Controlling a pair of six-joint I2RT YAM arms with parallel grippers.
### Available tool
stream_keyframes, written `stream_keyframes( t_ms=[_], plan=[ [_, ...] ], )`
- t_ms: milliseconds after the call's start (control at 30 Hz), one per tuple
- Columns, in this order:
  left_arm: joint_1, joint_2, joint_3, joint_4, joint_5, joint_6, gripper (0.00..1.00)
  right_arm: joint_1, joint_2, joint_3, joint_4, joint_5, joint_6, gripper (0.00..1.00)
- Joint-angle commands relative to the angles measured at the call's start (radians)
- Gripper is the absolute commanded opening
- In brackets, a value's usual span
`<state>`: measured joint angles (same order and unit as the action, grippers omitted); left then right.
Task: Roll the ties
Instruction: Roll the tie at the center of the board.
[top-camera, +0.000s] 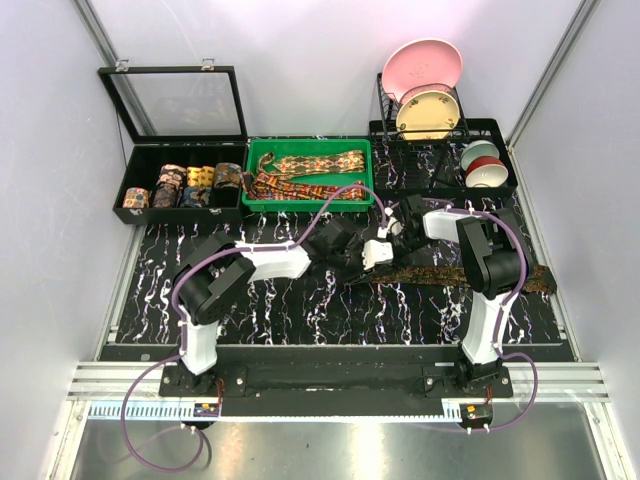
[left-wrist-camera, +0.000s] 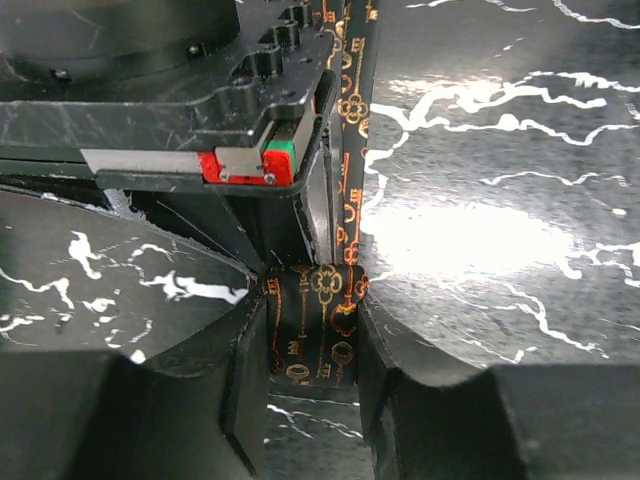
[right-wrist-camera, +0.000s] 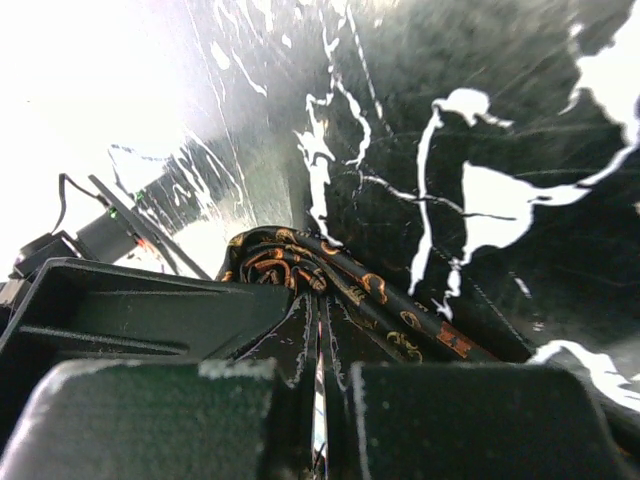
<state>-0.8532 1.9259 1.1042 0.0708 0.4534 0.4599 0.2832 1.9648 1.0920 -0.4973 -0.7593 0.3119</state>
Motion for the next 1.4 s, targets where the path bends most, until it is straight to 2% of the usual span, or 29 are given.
stream_keyframes(
  t_ms=[0,200,533,733,900,1100,1367],
  plan=[
    [-0.004,0.146,-0.017,-0.219,-0.215,0.062,0.37,0.028,-0.041,-0.009,0.020,-0.052,0.012,0.00],
    [-0.003,0.212,0.014,-0.298,-0.236,0.095,0.34,0.010,-0.083,-0.003,0.003,-0.078,0.016,0.07],
    [-0.001,0.278,0.071,-0.413,-0.220,0.134,0.29,-0.081,-0.145,0.019,-0.136,-0.104,-0.068,0.16],
    [-0.001,0.291,0.085,-0.446,-0.206,0.151,0.26,-0.139,-0.130,0.052,-0.167,-0.083,-0.111,0.17],
    [0.000,0.311,0.177,-0.528,-0.159,0.167,0.26,-0.145,-0.080,0.080,-0.138,0.008,-0.135,0.17],
    [-0.004,0.357,0.322,-0.666,-0.133,0.146,0.24,-0.167,-0.037,0.108,-0.132,0.020,-0.134,0.17],
    [-0.038,0.326,0.307,-0.698,-0.131,0.164,0.25,-0.230,0.003,0.149,-0.135,0.023,-0.155,0.17]
  ],
)
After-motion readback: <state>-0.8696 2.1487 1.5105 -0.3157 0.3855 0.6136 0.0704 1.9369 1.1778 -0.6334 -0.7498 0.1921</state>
